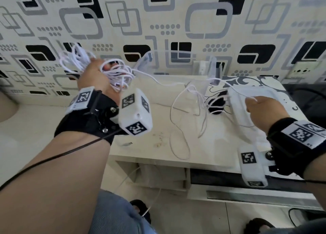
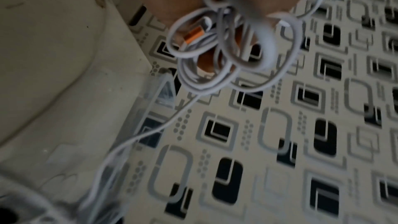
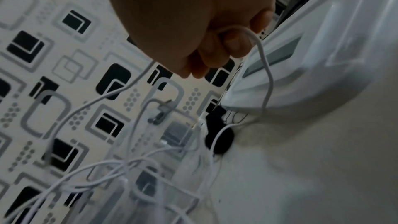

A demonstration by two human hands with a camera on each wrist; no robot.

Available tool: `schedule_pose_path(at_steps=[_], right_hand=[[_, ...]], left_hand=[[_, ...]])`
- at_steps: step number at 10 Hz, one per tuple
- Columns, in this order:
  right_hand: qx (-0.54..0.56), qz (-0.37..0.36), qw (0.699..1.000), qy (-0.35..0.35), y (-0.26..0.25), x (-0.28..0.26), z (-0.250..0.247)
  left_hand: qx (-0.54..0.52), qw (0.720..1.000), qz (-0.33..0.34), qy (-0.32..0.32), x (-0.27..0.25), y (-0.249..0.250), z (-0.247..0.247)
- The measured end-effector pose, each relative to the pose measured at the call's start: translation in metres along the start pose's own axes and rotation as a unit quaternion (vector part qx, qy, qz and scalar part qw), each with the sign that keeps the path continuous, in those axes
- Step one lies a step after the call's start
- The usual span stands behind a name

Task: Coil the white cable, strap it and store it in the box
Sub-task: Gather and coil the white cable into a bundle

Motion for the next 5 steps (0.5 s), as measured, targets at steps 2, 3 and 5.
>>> schedule_pose_path(at_steps=[2, 3, 5], right_hand=[[0.0, -0.032, 0.996, -0.084, -0.014, -0.011, 0.02], [0.098, -0.073, 0.978, -0.171, -0.024, -0.019, 0.018], [0.307, -0.158, 0.919, -0.189, -0.051, -0.043, 0.001]], left_hand=[[0.014, 0.997, -0.046, -0.059, -0.015, -0.023, 0.022], [-0.029, 0.995, -0.055, -0.083, -0.022, -0.025, 0.028], [-0.058, 0.989, -0.033, -0.129, -0.036, -0.04, 0.045]])
Point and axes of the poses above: each hand's wrist, its own x-axis towards the middle knuckle, its own z-axis out of the palm, y = z × x, the point moved 3 cm from there along x, towards the middle knuckle, and after that the axes turned 5 degrees about y, right-handed, at the moved point
